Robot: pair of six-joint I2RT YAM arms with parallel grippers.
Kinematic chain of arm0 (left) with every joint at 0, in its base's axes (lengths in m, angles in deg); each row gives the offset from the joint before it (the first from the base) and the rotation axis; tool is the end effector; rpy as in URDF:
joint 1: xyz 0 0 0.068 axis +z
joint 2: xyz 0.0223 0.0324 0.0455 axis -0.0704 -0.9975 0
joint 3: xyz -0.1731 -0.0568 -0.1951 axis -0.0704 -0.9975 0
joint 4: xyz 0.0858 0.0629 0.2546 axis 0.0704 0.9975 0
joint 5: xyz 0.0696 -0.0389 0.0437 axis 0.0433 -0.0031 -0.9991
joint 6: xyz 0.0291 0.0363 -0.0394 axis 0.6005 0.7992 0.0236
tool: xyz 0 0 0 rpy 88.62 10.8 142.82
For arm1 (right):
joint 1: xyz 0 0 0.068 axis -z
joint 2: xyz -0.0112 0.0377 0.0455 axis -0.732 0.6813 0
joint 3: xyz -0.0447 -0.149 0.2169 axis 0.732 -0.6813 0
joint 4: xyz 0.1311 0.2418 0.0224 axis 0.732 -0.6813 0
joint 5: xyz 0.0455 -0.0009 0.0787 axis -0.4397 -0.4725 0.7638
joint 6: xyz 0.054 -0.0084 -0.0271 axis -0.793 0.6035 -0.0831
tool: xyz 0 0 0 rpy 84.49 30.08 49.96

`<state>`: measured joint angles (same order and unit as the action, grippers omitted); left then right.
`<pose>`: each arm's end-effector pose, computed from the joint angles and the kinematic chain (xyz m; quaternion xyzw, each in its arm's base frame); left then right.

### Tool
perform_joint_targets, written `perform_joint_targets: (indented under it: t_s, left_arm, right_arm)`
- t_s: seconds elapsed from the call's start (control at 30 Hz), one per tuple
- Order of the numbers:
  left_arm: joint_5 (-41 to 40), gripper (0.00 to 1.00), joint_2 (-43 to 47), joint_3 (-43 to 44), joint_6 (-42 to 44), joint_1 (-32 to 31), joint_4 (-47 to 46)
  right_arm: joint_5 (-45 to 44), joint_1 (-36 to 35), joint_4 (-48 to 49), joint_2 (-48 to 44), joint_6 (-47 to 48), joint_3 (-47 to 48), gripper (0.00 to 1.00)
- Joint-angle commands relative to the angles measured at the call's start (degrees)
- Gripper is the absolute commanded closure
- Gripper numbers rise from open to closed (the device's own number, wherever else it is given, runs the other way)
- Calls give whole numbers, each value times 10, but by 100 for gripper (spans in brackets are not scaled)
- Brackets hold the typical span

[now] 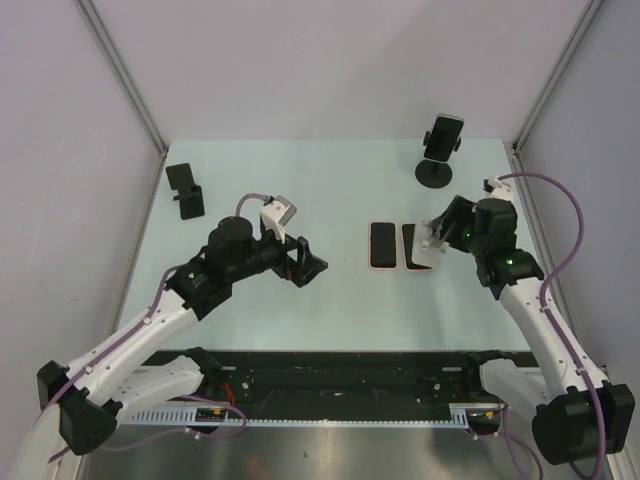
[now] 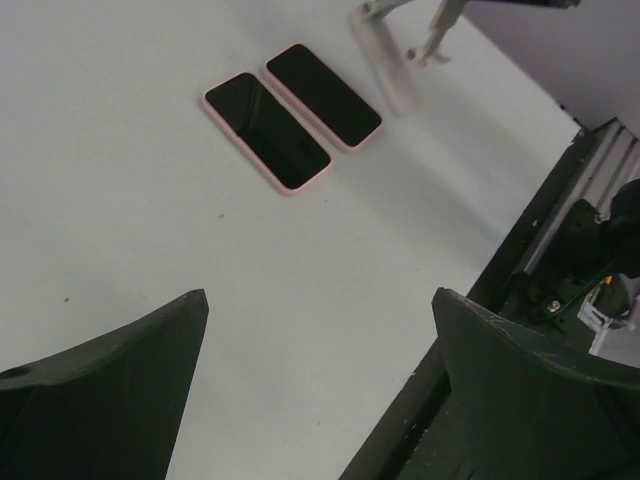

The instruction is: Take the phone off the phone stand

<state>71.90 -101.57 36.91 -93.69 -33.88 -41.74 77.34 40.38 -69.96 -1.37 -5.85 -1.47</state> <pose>0.1807 -0.1556 0.3123 0.2515 0.7781 -0.3363 0.4671 0.2441 0.0243 0.2895 0.1655 0.8488 0.1014 0.4917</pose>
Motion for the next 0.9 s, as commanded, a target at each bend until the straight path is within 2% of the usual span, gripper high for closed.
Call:
perform_joint_targets:
  t_s: [0.0, 0.13, 0.2, 0.27, 0.37, 0.53, 0.87]
  left_arm:
    - [-1, 0, -28, 38, -56, -34, -79]
    - [-19, 1, -74, 45, -89, -58, -129]
    - [-33, 2, -100, 49, -109, -74, -140]
    - [-43, 6, -113, 47, -139, -85, -156]
    - [-50, 14, -132, 18, -182, -93, -213]
    - [-71, 19, -142, 5, -183, -110, -227]
    - [-110, 52, -166, -15, -258, -130, -236]
  right_arm:
    - [44, -86, 61, -12, -39, 6, 97]
    - [30, -185, 82, -14, -73, 6, 97]
    - [9, -213, 96, -12, -90, 6, 97]
    - [-7, -254, 107, -11, -100, 6, 97]
    - [-28, -286, 128, -11, -118, 3, 98]
    - [-38, -315, 147, -8, -136, 0, 98]
    - [-94, -364, 175, -13, -162, -7, 98]
